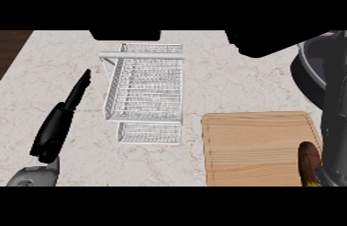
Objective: Pick the bell pepper from the cutting board and place it in the tiered basket
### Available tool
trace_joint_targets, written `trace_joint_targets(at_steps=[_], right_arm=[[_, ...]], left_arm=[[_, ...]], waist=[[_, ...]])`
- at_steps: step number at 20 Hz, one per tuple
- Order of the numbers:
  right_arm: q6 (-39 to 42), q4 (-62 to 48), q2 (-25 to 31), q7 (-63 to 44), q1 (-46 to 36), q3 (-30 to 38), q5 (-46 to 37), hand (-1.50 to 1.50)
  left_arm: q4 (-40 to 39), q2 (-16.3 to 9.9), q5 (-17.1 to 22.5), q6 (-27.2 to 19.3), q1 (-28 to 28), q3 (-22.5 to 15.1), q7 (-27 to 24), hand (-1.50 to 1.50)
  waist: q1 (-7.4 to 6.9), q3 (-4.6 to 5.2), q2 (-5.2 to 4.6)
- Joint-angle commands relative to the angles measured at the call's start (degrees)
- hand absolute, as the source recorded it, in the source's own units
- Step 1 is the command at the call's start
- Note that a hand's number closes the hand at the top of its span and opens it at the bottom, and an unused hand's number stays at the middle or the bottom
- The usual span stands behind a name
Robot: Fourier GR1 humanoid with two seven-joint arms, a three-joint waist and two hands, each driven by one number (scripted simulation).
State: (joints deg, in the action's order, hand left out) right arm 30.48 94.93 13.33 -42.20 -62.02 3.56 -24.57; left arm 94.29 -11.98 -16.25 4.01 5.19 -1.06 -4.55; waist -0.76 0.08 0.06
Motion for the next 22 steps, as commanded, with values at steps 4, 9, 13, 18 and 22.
trace_joint_targets(at_steps=[4, 9, 13, 18, 22], right_arm=[[-4.17, -12.32, -8.85, -6.76, -11.33, -2.57, -0.64, 1.5], [-12.64, -21.42, -13.12, -0.06, -9.21, -8.88, -6.34, 1.5], [-22.41, -32.49, -13.25, -0.29, -15.04, -12.99, -2.65, 1.5], [-33.92, -41.83, -13.31, 5.58, -14.97, -14.14, 5.16, -1.5], [-38.93, -45.5, -13.32, 13.73, -13.76, -19.14, 13.71, -1.5]], left_arm=[[0.82, 0.51, -0.67, 0.36, 0.1, -0.51, 0.95, 0.0], [0.47, 1.43, -1.0, -0.08, 1.11, -0.55, 0.94, 0.0], [0.7, 1.77, -2.23, -0.39, 0.07, -1.54, 0.26, 0.0], [1.62, 0.78, -0.02, 2.04, -0.08, -0.66, 0.45, 0.0], [0.16, 1.29, -1.54, 1.74, 3.04, -1.41, 2.68, 0.0]], waist=[[-0.18, -0.02, -0.05], [-0.16, -0.03, -0.25], [-1.31, 0.02, -0.37], [-2.79, 0.03, -0.74], [-2.66, -0.01, -0.74]])
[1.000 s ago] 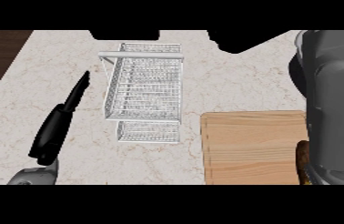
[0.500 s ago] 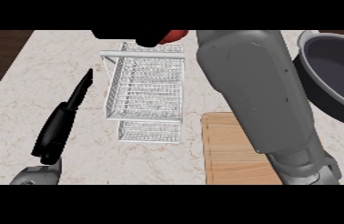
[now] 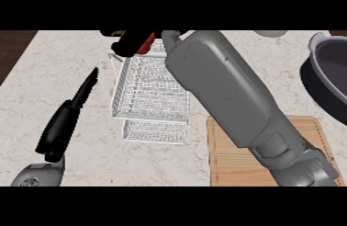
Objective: Pick the bell pepper from the cutting board and place it in the tiered basket
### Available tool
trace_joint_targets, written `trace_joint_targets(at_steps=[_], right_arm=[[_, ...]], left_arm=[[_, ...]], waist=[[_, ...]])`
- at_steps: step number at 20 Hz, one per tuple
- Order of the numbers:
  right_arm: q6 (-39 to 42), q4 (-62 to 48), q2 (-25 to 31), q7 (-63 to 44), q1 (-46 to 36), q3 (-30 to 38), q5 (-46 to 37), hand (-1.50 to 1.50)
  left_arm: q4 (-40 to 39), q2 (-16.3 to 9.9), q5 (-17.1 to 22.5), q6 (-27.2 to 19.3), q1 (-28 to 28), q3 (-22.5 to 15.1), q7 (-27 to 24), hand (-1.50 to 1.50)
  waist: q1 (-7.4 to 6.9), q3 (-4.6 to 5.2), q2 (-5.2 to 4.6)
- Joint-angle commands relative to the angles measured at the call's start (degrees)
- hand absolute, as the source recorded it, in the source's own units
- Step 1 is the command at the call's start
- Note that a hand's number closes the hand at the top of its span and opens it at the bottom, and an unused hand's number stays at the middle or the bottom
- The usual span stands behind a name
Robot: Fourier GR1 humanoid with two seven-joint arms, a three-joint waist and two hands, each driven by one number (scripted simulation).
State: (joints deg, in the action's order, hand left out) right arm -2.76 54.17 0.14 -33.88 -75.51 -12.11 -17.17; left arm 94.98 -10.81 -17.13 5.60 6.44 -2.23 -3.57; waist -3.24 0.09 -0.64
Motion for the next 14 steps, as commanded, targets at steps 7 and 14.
trace_joint_targets(at_steps=[7, 14], right_arm=[[-21.3, -6.92, -0.14, 14.38, -3.02, -0.17, 13.26, -1.5], [-28.39, -10.91, 7.35, 11.97, -3.92, 9.38, 7.97, -1.5]], left_arm=[[-3.74, 0.7, -0.21, -0.29, 4.59, 0.78, 0.4, 0.0], [-1.96, -0.35, 0.27, -0.66, -0.05, 2.55, -0.99, 0.0]], waist=[[-0.2, 0.0, -0.23], [2.68, -0.07, 0.54]])
